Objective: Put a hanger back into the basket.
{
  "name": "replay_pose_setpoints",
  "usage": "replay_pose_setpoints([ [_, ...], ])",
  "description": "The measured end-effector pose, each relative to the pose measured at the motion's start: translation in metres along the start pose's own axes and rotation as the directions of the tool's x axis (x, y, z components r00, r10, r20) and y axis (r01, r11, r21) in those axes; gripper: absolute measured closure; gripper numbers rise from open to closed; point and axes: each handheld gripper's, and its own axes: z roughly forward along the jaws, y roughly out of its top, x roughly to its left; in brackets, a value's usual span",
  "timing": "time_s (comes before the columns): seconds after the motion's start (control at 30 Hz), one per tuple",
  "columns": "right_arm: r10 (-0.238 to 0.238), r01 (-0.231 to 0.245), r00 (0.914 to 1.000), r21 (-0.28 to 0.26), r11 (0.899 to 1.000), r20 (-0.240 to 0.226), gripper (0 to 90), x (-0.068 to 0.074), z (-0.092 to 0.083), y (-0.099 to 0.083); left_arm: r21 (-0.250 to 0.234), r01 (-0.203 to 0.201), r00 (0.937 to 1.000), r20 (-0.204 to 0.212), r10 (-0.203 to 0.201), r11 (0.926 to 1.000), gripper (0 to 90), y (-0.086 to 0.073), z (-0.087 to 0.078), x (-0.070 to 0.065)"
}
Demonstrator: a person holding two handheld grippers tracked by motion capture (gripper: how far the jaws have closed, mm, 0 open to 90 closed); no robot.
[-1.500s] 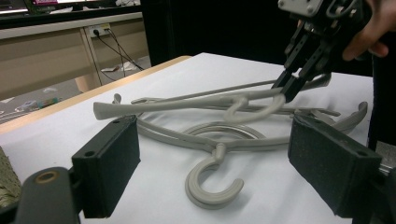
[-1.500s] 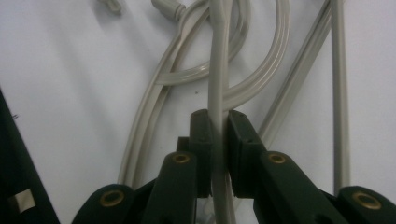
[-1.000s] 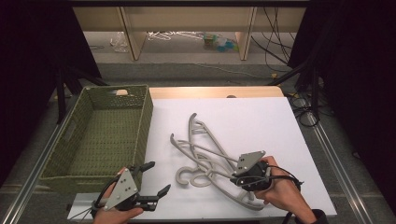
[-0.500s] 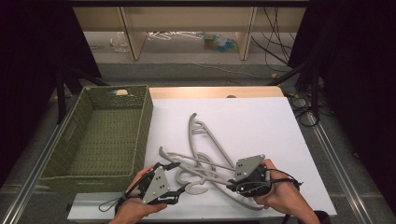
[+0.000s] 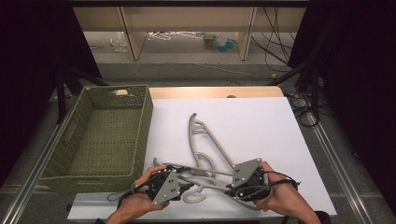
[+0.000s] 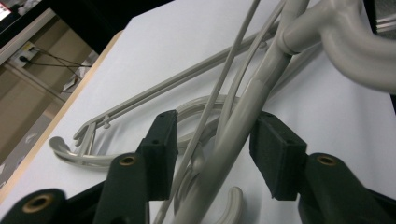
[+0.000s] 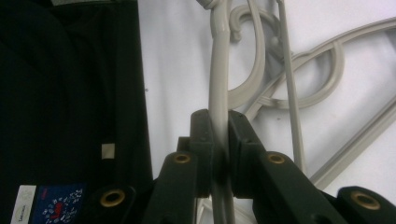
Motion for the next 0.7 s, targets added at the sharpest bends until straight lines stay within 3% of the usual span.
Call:
replay_pose_setpoints([
  [0.03,0.0,0.0,1.0,0.001,1.0,-0.003,82.7,0.0,0.0,0.0,0.004,-0.008,0.9999,0.006,0.008,1.0,63.4,0.0,0.001,-0.001],
  [0.07,-0.007,0.007,1.0,-0.001,1.0,-0.005,82.6,0.0,0.0,0.0,0.026,-0.036,0.9989,0.03,0.035,0.999,66.6,0.001,0.002,-0.002],
  [0.1,-0.007,0.007,1.0,-0.001,1.0,-0.005,82.6,0.0,0.0,0.0,0.026,-0.036,0.9989,0.03,0.035,0.999,68.0,0.001,0.002,-0.002],
  [0.2,-0.014,0.014,0.9998,0.002,1.0,-0.012,82.6,0.0,0.0,-0.001,0.047,-0.107,0.9936,0.042,0.105,0.9932,70.1,0.005,0.001,0.0],
  [0.23,-0.02,0.02,0.9997,-0.005,1.0,-0.011,82.4,-0.002,-0.001,-0.001,0.061,-0.151,0.9881,0.043,0.148,0.9867,71.8,0.009,-0.001,0.001],
  [0.37,-0.03,0.03,0.9995,-0.02,0.999,-0.012,81.8,-0.004,-0.002,-0.003,0.062,-0.173,0.984,0.053,0.17,0.9829,73.1,0.015,-0.002,0.002],
  [0.43,-0.021,0.02,0.9998,-0.033,0.999,-0.004,80.8,-0.006,-0.004,-0.003,0.079,-0.208,0.9775,0.053,0.204,0.9749,74.6,0.02,-0.005,0.004],
  [0.53,-0.013,0.013,0.9998,-0.05,0.999,0.013,78.9,-0.008,-0.007,-0.005,0.081,-0.22,0.9747,0.06,0.215,0.9722,76.7,0.025,-0.007,0.004],
  [0.6,-0.009,0.011,0.9993,-0.056,0.998,0.035,77.9,-0.009,-0.008,-0.005,0.1,-0.261,0.9649,0.052,0.257,0.9601,77.9,0.029,-0.009,0.005],
  [0.67,0.007,-0.003,0.998,-0.071,0.997,0.063,75.9,-0.011,-0.008,-0.005,0.096,-0.271,0.9623,0.043,0.269,0.9576,78.5,0.031,-0.011,0.006],
  [0.7,0.013,-0.007,0.997,-0.078,0.997,0.076,75.1,-0.012,-0.008,-0.006,0.096,-0.26,0.9654,0.043,0.257,0.9608,78.6,0.032,-0.011,0.008],
])
